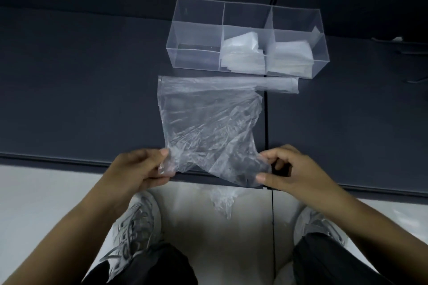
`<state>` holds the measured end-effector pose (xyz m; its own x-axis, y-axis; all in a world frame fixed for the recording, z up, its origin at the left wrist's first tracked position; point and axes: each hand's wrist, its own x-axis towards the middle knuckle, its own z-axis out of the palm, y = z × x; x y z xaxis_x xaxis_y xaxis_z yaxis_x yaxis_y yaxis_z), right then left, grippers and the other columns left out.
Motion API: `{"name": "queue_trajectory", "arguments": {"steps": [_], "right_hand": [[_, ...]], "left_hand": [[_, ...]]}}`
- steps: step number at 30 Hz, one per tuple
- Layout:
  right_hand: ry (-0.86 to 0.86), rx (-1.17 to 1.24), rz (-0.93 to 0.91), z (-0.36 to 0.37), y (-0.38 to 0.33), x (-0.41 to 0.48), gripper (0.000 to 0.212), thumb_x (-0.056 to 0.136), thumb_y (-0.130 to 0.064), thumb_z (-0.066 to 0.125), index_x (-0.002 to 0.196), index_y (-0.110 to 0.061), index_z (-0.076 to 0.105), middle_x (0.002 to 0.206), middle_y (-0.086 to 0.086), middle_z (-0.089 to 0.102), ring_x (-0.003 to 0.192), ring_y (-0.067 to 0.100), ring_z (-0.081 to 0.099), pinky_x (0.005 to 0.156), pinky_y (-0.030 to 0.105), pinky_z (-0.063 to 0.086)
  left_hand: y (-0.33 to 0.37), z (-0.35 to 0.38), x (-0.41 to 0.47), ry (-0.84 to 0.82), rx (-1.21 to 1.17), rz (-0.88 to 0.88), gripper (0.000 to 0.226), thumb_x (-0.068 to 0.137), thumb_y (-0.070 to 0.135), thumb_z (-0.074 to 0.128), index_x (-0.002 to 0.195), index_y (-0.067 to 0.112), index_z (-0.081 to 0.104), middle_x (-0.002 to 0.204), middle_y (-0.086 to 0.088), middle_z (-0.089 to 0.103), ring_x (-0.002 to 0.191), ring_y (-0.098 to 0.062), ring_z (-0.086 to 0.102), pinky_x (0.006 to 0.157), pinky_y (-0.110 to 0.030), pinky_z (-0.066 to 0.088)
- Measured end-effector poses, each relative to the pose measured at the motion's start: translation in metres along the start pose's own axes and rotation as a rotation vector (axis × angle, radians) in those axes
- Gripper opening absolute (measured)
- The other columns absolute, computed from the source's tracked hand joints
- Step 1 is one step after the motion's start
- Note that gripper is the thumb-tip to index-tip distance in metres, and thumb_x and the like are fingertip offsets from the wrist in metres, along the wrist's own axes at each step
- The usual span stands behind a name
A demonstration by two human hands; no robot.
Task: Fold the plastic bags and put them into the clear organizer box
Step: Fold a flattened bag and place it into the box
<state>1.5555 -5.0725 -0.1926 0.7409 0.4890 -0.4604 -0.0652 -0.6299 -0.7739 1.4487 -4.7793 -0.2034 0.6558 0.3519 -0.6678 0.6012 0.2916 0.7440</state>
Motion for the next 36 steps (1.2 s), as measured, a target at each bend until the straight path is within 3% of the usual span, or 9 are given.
{"name": "queue_trajectory", "arguments": {"steps": [3,8,14,19,24,27,30,33,36], "right_hand": [[-0.023,0.045,-0.004,-0.003,0.003,0.002,0.064,0.053,-0.060,0.076,0.112,-0.049,0.055,0.102,-0.020,0.051,0.093,-0.004,0.051,0.075,0.008,0.040],[-0.027,0.011,-0.132,-0.011,0.009,-0.006,0.080,0.067,-0.023,0.086,0.123,-0.058,0.040,0.105,-0.020,0.049,0.097,0.007,0.052,0.081,0.016,0.042],[-0.049,0.125,0.101,-0.002,0.002,-0.004,0.027,0.070,-0.035,0.080,0.095,-0.031,0.072,0.074,-0.011,0.061,0.062,0.002,0.053,0.059,0.015,0.044],[-0.125,0.535,0.253,-0.005,0.001,0.000,0.031,0.063,-0.028,0.076,0.088,-0.009,0.070,0.054,-0.009,0.053,0.046,0.006,0.033,0.045,0.016,0.033],[0.179,0.395,0.129,-0.028,0.010,-0.001,0.009,0.068,-0.027,0.077,0.070,-0.020,0.072,0.068,0.000,0.063,0.059,0.009,0.049,0.059,0.019,0.045],[0.488,0.252,0.077,-0.039,0.021,0.003,0.015,0.080,-0.010,0.073,0.068,-0.018,0.068,0.062,-0.002,0.067,0.054,0.005,0.056,0.053,0.013,0.045],[0.768,0.038,0.063,-0.037,0.027,0.001,0.013,0.082,-0.017,0.071,0.073,-0.019,0.062,0.059,-0.004,0.066,0.052,0.005,0.062,0.052,0.016,0.050],[0.799,-0.128,-0.019,-0.029,0.033,-0.002,0.011,0.088,-0.019,0.065,0.086,-0.016,0.054,0.065,-0.003,0.064,0.056,0.014,0.064,0.057,0.030,0.054],[0.602,0.175,0.071,-0.035,0.036,-0.003,0.022,0.093,-0.008,0.058,0.111,-0.017,0.049,0.077,0.004,0.072,0.066,0.014,0.070,0.062,0.024,0.057]], "left_hand": [[-0.005,0.000,0.000,-0.043,-0.012,-0.008,0.030,0.066,0.032,0.074,0.084,0.009,0.076,0.090,-0.010,0.075,0.085,-0.029,0.073,0.063,-0.025,0.057],[-0.009,-0.003,0.005,-0.056,-0.037,0.000,0.014,0.068,0.022,0.071,0.078,0.013,0.077,0.087,-0.015,0.074,0.084,-0.028,0.073,0.062,-0.023,0.057],[-0.010,0.001,0.004,-0.019,-0.059,-0.004,0.009,0.079,0.012,0.067,0.084,0.007,0.072,0.085,-0.018,0.074,0.080,-0.027,0.073,0.059,-0.021,0.056],[-0.006,0.003,0.001,0.007,-0.070,-0.007,0.025,0.072,0.020,0.068,0.089,0.002,0.070,0.084,-0.017,0.074,0.078,-0.025,0.073,0.057,-0.020,0.056],[-0.005,-0.002,0.002,0.087,-0.106,-0.016,0.014,0.087,0.014,0.062,0.090,0.002,0.068,0.082,-0.017,0.074,0.076,-0.024,0.073,0.055,-0.020,0.055],[-0.005,-0.003,0.002,0.104,-0.115,-0.011,0.012,0.087,0.014,0.062,0.087,0.003,0.068,0.081,-0.016,0.074,0.073,-0.022,0.073,0.054,-0.020,0.055],[-0.005,0.000,0.001,0.081,-0.093,-0.009,0.019,0.077,0.019,0.066,0.087,0.004,0.069,0.081,-0.015,0.074,0.074,-0.022,0.073,0.054,-0.019,0.055],[-0.006,0.003,0.000,0.065,-0.041,-0.010,0.016,0.083,0.017,0.064,0.090,0.004,0.070,0.083,-0.014,0.075,0.075,-0.023,0.073,0.054,-0.019,0.055],[-0.006,0.005,0.000,0.089,-0.028,-0.011,0.013,0.088,0.014,0.061,0.091,0.003,0.069,0.082,-0.015,0.074,0.074,-0.025,0.073,0.054,-0.020,0.055]]}}
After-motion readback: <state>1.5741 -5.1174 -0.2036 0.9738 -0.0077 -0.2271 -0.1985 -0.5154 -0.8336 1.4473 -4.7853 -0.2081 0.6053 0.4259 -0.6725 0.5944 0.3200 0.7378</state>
